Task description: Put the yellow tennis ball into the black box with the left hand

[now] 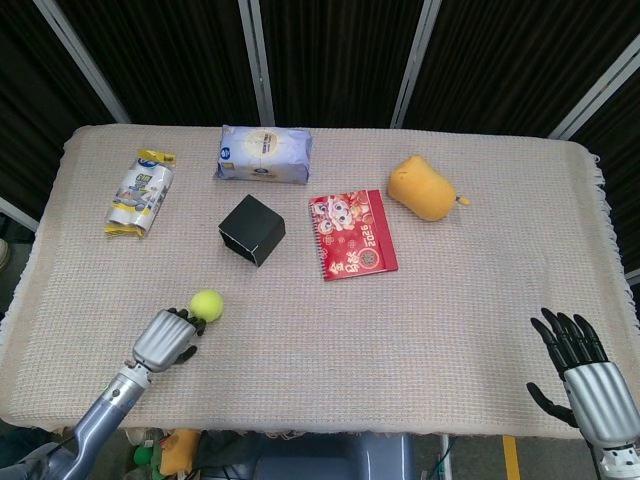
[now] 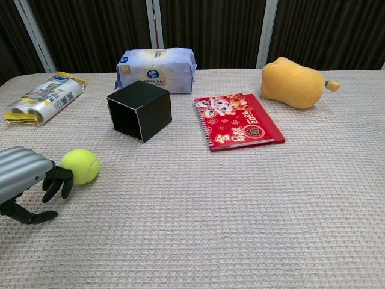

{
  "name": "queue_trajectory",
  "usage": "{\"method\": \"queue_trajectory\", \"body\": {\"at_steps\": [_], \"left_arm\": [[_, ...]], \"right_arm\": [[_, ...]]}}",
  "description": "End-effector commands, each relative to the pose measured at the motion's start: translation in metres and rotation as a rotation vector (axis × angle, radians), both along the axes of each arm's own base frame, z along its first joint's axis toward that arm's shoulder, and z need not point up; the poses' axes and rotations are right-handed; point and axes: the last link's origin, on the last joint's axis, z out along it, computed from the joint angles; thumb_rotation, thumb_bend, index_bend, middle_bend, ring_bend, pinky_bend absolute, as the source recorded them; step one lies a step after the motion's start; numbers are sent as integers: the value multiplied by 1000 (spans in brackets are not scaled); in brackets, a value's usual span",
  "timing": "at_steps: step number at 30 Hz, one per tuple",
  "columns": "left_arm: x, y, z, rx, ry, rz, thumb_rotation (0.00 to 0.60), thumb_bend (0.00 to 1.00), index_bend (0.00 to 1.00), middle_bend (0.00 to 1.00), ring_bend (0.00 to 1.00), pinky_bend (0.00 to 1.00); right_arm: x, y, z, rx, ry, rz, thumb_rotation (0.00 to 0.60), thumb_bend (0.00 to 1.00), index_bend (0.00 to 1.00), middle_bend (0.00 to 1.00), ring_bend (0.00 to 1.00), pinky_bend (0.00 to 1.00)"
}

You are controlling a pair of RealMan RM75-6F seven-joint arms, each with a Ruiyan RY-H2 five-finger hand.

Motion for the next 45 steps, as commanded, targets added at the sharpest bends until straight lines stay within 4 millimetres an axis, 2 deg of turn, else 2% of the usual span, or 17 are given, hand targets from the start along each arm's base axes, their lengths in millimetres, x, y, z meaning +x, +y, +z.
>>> {"method": "queue_trajectory", "body": {"at_steps": [1,17,29,39,45], "left_arm": [[1,3,-1,-1,-1,-1,600,218,487,627,485,584],[8,29,-2,14,-22,-1,600,204,462,565,460,545],[13,56,-2,5,-31,38,600,201,444,518,428,525],[18,73,-7,8,-43,63,600,201,377,455,360,477],[23,84,-8,13,-57,62,600,185,363,444,351,475]], "right_arm": [[0,0,1,-2,-3,0,600,290,0,0,0,0],[0,1,3,-6,-8,0,600,290,0,0,0,0],[-1,1,5,-11,-12,-1,600,290,0,0,0,0],[-1,1,6,-13,-13,-2,600,290,0,0,0,0],[-1,1,7,-13,-14,-2,600,290,0,0,0,0]]}}
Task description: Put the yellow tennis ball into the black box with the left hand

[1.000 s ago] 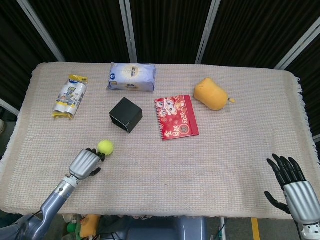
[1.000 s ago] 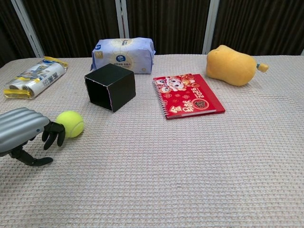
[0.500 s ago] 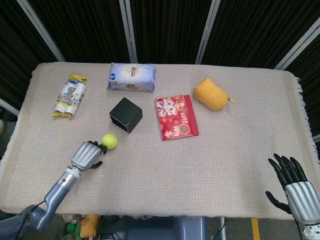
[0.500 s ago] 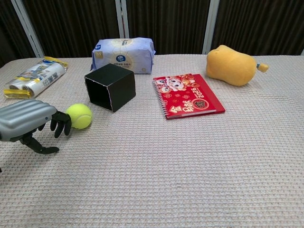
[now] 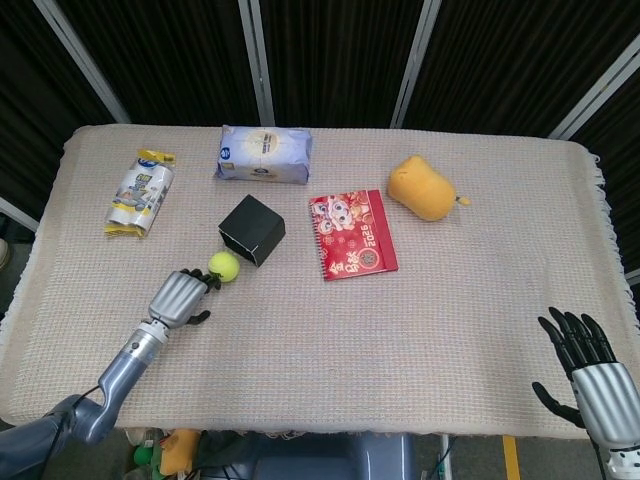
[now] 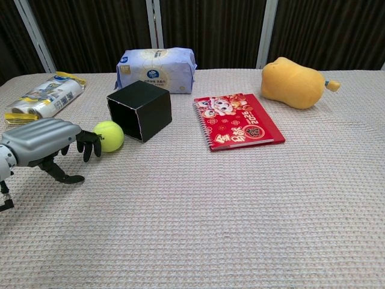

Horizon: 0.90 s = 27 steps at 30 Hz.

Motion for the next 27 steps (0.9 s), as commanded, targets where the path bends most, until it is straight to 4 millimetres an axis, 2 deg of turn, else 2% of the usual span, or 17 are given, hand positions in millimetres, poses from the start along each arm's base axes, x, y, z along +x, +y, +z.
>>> {"method": "queue_trajectory", "body": {"at_steps": [1,7,13,18,24,27], "left_arm": [[3,7,-1,3,-4,3,600,185,362,443,351,473],[10,16,-5,5,-9,-3,600,173,351,430,327,444],[12,22,-10,10,3,-2,600,125,287,352,203,279],[16,26,-14,14,23,-20,600,121,241,315,162,222],[22,26,-16,13,9,-50,600,117,216,225,13,72],[22,26,-17,17,11,-57,600,114,203,191,0,42]], "right_arm": [[0,0,0,0,0,0,600,290,0,0,0,0],[0,0,1,-4,-2,0,600,290,0,0,0,0],[0,0,3,-8,-5,1,600,290,0,0,0,0],[-1,1,4,-10,-8,3,600,290,0,0,0,0],[-1,0,4,-9,-5,2,600,289,0,0,0,0],[-1,1,4,-10,-6,4,600,290,0,0,0,0]]}}
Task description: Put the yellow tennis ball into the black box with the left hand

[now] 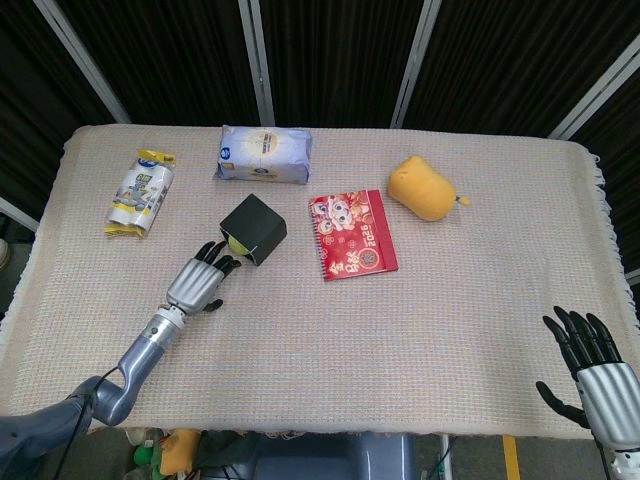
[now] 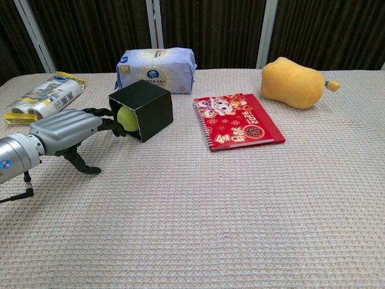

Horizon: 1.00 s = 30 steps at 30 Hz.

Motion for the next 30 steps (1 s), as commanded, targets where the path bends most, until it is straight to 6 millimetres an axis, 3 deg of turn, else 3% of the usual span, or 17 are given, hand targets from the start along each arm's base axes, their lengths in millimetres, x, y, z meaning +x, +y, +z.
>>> {"method": "queue_trajectory", "body": {"at_steps": [1,10,16,23,27,30], "left_arm": [[0,-1,-1,0,-1,-5,600,113,197,185,0,37],[0,-1,0,22,-5,-15,600,108,122,75,0,0],[-1,-9,8,19,-12,-41,600,98,99,65,0,0],[-5,-48,45,47,-4,-127,600,98,101,76,0,0],[-4,-84,72,62,-105,-162,600,97,100,77,0,0],[-15,-112,90,63,-113,-138,600,93,85,75,0,0]], "right_arm": [[0,0,0,-2,-1,1,600,290,0,0,0,0],[0,0,1,-1,-2,1,600,290,0,0,0,0],[1,0,1,-5,-2,-1,600,290,0,0,0,0],[1,0,-3,4,7,0,600,290,0,0,0,0],[2,1,-7,13,13,1,600,290,0,0,0,0],[2,1,-8,16,19,-1,600,290,0,0,0,0]]}}
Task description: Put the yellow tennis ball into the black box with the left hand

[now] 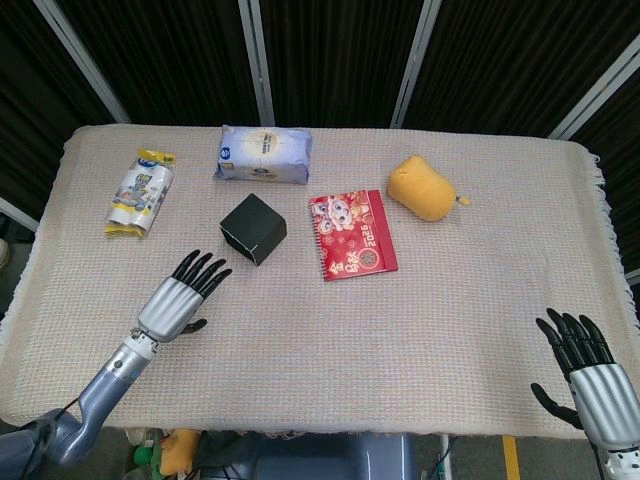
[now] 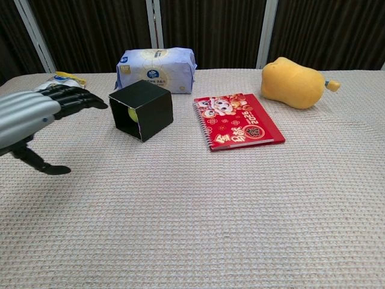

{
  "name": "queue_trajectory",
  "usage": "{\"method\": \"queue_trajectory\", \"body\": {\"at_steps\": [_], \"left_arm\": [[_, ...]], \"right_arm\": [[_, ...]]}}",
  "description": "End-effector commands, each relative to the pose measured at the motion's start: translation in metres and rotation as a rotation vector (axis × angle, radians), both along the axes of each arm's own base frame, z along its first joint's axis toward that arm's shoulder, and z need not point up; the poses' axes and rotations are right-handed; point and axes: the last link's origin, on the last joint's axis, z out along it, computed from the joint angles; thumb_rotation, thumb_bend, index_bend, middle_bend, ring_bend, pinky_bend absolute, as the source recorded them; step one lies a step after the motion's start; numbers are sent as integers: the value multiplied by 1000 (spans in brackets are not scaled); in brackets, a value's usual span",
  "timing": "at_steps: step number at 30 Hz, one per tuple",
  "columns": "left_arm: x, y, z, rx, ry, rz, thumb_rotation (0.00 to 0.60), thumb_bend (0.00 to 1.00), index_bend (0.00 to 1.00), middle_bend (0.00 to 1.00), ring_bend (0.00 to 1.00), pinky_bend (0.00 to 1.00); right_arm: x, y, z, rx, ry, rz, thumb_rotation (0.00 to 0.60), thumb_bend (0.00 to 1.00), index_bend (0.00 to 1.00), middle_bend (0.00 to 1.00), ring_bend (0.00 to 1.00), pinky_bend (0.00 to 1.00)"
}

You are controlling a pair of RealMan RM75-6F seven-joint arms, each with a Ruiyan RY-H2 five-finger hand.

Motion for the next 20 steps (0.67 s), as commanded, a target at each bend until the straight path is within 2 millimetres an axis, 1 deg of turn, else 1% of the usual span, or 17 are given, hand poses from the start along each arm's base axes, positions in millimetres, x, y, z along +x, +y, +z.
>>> {"method": "queue_trajectory", "body": {"at_steps": [1,2,5,6,8,9,11,14,20], "left_arm": [[-22,-54,32,-6,0,46,600,84,71,69,0,0],[-30,-66,38,-8,20,90,600,73,53,58,0,0],[-50,-96,53,-6,69,206,600,47,16,40,0,0],[-55,-104,57,1,71,227,600,43,13,40,0,0],[-65,-113,62,28,57,249,600,33,5,33,0,0],[-72,-117,63,37,91,259,600,28,2,27,0,0],[-79,-120,66,63,146,271,600,25,0,24,0,0],[-81,-121,67,85,153,290,600,25,0,26,0,0],[-80,-118,67,145,177,272,600,24,0,11,0,0]], "right_arm": [[1,0,-2,3,3,-1,600,290,0,0,0,0],[1,0,-2,2,4,0,600,290,0,0,0,0],[1,2,-2,-1,5,5,600,290,0,0,0,0],[2,2,-2,-2,5,6,600,290,0,0,0,0],[2,2,-2,-1,5,7,600,290,0,0,0,0],[2,2,-2,-1,5,9,600,290,0,0,0,0],[3,2,-4,4,4,12,600,290,0,0,0,0],[3,2,-4,6,2,15,600,290,0,0,0,0],[3,3,-1,1,-7,19,600,290,0,0,0,0]]}}
